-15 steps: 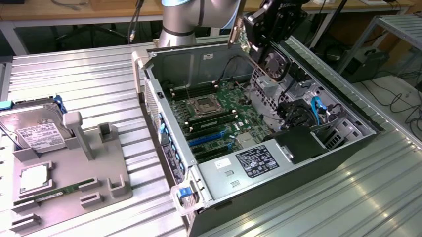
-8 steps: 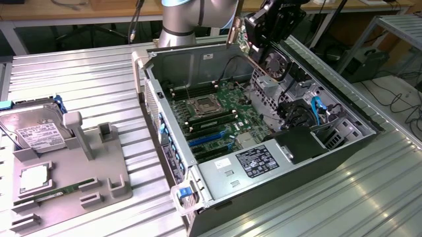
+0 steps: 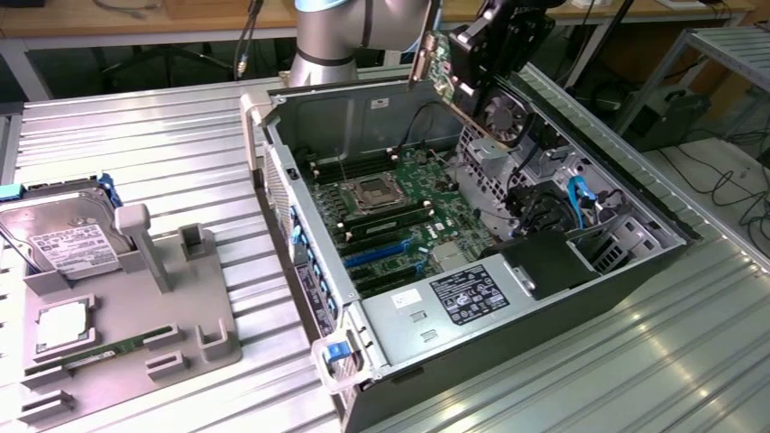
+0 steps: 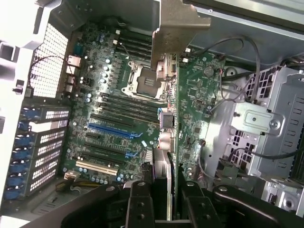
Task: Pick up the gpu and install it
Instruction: 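Insert the gpu into the slot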
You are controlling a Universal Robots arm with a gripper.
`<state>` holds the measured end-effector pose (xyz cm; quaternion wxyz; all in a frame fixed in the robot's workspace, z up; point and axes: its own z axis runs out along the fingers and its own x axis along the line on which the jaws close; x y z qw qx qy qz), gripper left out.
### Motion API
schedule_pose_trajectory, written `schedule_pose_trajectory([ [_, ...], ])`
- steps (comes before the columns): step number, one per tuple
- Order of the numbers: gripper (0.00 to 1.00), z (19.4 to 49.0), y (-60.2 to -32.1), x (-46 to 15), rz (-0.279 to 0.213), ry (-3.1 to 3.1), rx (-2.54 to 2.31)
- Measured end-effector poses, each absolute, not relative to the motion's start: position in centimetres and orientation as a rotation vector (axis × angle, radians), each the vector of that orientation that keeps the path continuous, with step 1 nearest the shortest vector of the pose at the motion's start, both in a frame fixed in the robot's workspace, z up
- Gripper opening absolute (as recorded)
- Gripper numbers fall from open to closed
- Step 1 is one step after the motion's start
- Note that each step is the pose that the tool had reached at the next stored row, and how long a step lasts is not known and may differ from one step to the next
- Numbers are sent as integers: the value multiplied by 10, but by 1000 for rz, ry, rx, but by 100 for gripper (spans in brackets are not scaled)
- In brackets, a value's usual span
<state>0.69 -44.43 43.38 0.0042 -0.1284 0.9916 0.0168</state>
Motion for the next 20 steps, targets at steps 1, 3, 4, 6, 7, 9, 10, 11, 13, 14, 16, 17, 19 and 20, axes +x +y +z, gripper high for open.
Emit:
schedule_pose_trajectory([
  [1,28,434,-444,7,53,3105,-413],
  [3,28,434,-444,7,53,3103,-435],
  [4,28,434,-444,7,53,3101,-447],
  [6,28,434,-444,7,53,3098,-469],
  [7,28,434,-444,7,53,3097,-479],
  [9,28,434,-444,7,53,3093,-501],
  [10,28,434,-444,7,53,3092,-511],
  [11,28,434,-444,7,53,3090,-525],
  [13,28,434,-444,7,53,3085,-555],
  [14,28,434,-444,7,53,3083,-567],
  [16,28,434,-444,7,53,3079,-589],
  [17,28,434,-444,7,53,3077,-600],
  [19,28,434,-444,7,54,3073,-622],
  [20,28,434,-444,7,54,3071,-632],
])
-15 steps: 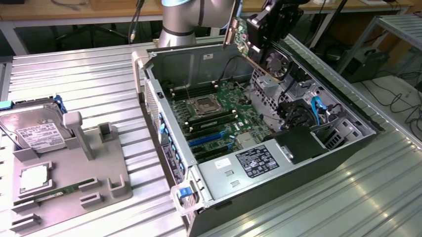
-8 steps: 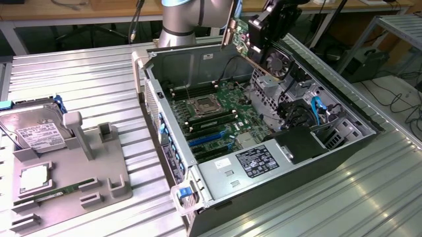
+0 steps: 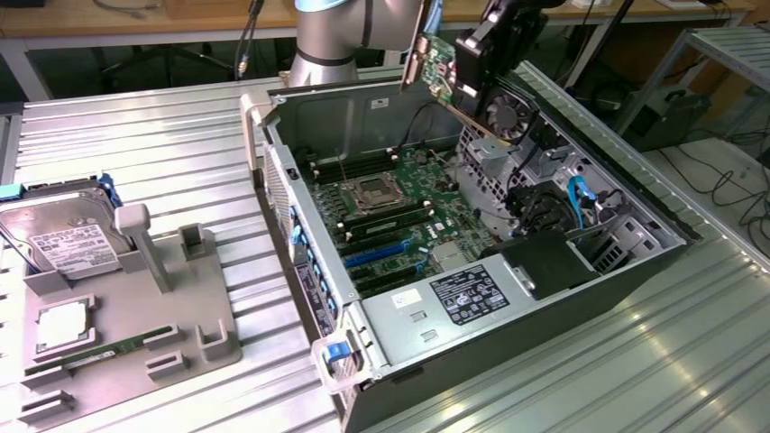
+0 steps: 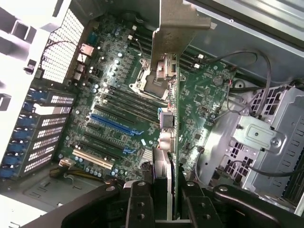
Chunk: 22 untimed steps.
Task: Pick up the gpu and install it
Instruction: 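Insert the gpu into the slot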
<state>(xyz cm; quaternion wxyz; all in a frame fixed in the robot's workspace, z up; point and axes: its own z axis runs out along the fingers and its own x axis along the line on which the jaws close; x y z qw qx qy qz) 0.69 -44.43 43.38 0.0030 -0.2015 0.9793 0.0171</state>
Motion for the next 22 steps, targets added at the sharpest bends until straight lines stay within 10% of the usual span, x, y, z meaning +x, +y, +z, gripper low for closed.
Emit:
schedule_pose_trajectory([
  [22,28,434,-444,7,54,3006,-901],
])
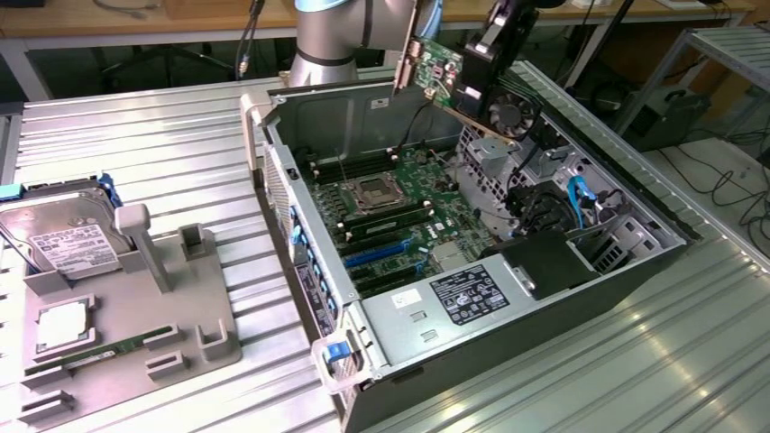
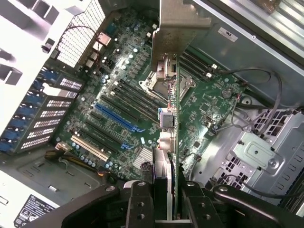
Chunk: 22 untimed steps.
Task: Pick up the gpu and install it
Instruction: 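Insert the gpu into the slot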
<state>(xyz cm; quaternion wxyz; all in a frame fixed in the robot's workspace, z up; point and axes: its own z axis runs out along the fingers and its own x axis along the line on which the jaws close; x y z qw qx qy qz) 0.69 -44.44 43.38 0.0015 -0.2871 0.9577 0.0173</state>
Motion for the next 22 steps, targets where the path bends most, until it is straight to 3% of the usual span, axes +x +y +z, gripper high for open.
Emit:
schedule_pose_trajectory([
  [22,28,434,-445,7,54,2918,-1162],
])
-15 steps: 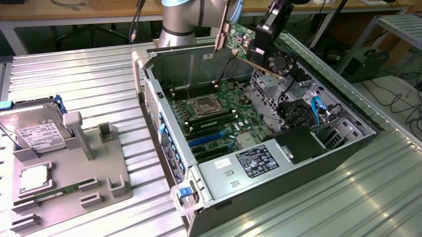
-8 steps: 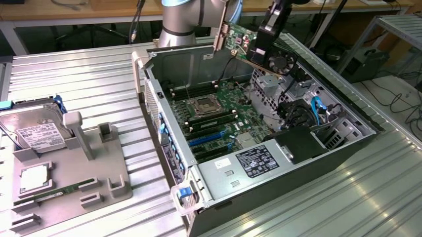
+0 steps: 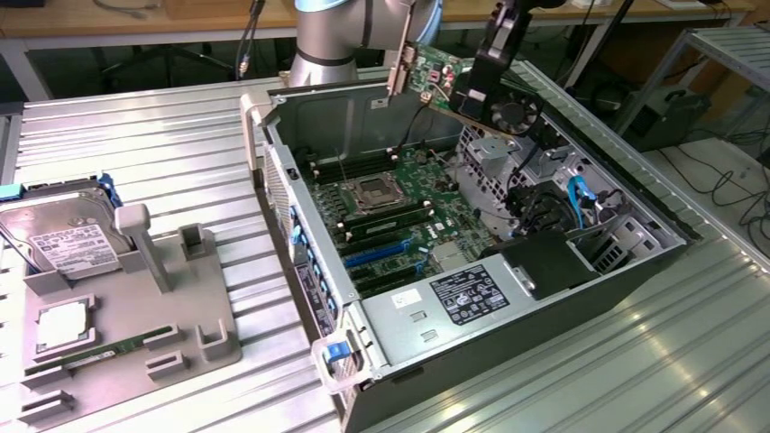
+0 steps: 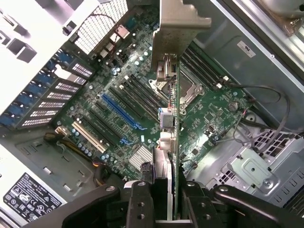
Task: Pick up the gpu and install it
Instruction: 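Insert the gpu into the slot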
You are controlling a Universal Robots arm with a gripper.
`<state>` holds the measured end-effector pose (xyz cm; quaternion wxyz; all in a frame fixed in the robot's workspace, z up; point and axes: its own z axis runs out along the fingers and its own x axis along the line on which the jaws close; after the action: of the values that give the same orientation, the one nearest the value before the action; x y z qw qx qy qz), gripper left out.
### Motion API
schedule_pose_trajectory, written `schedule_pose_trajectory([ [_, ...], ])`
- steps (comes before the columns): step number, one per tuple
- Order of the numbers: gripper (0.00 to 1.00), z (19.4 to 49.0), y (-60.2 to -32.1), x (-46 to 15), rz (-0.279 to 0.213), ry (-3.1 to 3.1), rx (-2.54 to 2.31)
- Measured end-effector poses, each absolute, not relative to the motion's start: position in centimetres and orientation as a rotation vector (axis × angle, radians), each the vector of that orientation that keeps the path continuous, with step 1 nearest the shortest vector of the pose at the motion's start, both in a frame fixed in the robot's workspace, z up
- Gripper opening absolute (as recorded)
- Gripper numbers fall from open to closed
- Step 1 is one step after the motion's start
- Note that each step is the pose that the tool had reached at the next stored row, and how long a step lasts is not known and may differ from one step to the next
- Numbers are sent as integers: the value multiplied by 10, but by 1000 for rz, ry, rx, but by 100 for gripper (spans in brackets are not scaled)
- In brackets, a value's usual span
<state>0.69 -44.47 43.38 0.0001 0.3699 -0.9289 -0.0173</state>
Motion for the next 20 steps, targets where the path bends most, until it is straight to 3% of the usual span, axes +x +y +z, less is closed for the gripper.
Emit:
schedule_pose_trajectory([
  [20,28,434,-448,7,-54,-2837,1343],
])
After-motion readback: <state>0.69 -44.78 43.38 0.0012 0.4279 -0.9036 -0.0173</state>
